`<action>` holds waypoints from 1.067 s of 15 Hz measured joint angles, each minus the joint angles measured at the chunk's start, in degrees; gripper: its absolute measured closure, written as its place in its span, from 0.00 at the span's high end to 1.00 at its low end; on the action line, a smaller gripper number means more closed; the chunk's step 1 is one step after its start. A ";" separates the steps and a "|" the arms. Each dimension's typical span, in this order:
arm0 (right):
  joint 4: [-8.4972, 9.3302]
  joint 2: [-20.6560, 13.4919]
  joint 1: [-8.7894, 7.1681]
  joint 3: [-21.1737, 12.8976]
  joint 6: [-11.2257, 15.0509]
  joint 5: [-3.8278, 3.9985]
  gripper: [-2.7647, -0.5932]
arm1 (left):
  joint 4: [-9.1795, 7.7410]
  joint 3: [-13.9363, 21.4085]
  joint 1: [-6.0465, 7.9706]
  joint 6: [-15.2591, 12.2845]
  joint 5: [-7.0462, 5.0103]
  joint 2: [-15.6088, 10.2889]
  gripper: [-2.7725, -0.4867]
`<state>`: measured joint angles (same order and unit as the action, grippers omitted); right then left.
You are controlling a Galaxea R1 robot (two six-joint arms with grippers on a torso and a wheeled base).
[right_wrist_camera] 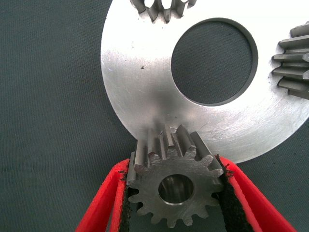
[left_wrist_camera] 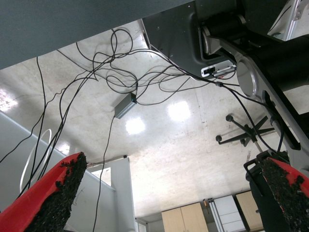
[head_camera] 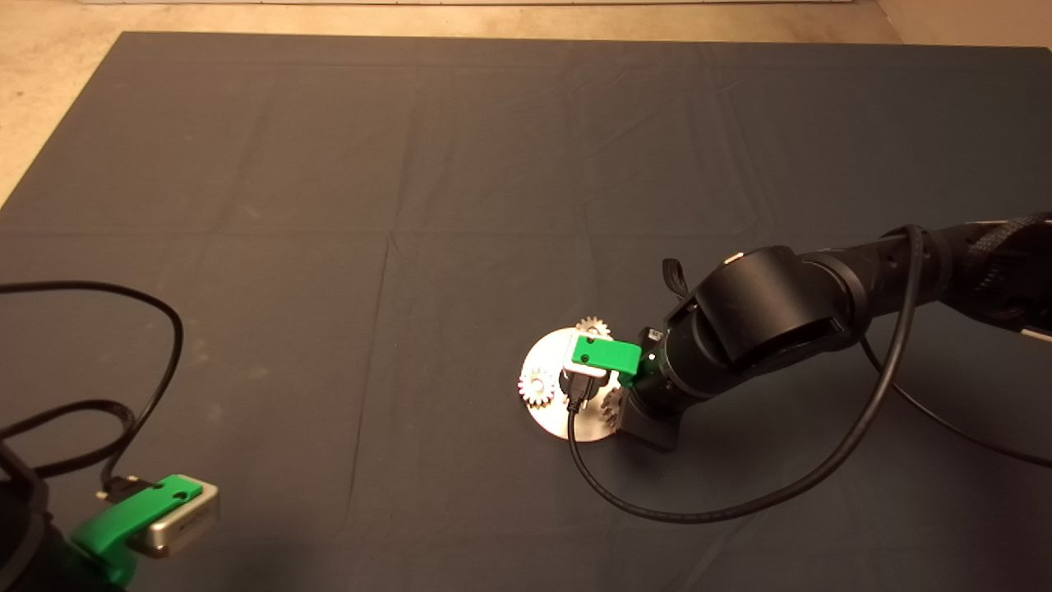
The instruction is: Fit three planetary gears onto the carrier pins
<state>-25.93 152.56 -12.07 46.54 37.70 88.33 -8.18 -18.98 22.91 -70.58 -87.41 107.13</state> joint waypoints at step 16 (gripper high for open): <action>-0.11 0.70 0.06 0.09 0.03 0.15 0.21 | 0.00 0.00 0.00 0.00 0.00 0.00 0.93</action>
<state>-26.04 153.26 -12.01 46.63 37.73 88.48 -8.18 -18.98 22.91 -70.58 -87.41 107.13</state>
